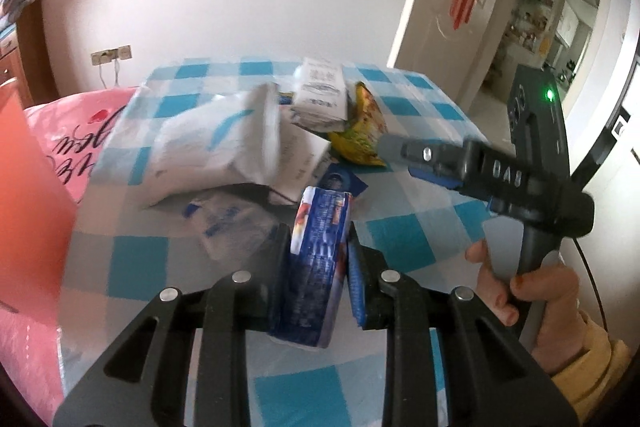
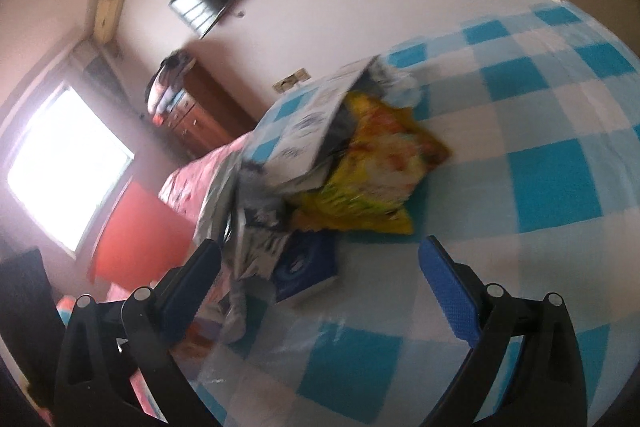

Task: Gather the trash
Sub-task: 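Grasp the white MAGICDAY bag with the right gripper while the left holds the biscuit pack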

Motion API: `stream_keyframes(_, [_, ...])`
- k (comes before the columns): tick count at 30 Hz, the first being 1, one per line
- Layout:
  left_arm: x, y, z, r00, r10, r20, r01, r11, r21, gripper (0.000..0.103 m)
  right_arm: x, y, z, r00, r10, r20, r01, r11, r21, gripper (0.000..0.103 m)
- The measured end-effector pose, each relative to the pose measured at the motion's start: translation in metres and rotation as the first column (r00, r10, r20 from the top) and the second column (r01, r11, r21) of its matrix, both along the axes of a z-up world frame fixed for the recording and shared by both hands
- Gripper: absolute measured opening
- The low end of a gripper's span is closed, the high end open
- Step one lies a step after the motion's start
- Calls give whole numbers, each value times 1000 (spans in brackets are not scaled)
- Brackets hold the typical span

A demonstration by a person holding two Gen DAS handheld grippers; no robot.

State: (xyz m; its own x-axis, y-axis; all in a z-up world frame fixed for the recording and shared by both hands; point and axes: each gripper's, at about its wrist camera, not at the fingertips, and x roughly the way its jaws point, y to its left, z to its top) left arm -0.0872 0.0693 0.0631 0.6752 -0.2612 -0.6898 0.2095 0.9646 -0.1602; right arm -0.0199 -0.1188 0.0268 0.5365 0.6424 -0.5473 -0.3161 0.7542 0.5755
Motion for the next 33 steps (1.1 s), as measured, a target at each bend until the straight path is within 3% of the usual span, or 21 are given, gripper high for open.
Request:
stream_keyframes(6, [-8,37,5,997,81,11,-81,997,-11,28,-17,39,5,993,115,26,-114,992,-49,96])
stream_keyframes(10, [-13,61,4,991,136,10,-135,990,-28,28,-28,66,4,981,191,27,-187,977,-98,84])
stream_keyframes(17, [-18,90,0,983,185,10,-185,981,-52,28,-39,100,2,964,263,33,-254,951,-178,84])
stream_keyframes(24, [-20,103,-6,978,207,3,-206,975,-88,28,-46,130,-2,961,274,34,-245,904,-350,84])
stream_keyframes(30, [-21,109,-10,977,213,-4,-212,972,-97,28,-43,145,-3,962,273,31,-232,869,-437,84])
stream_keyframes(33, [-22,112,-13,976,218,-8,-218,971,-98,28,-42,152,-4,962,273,32,-227,853,-470,77])
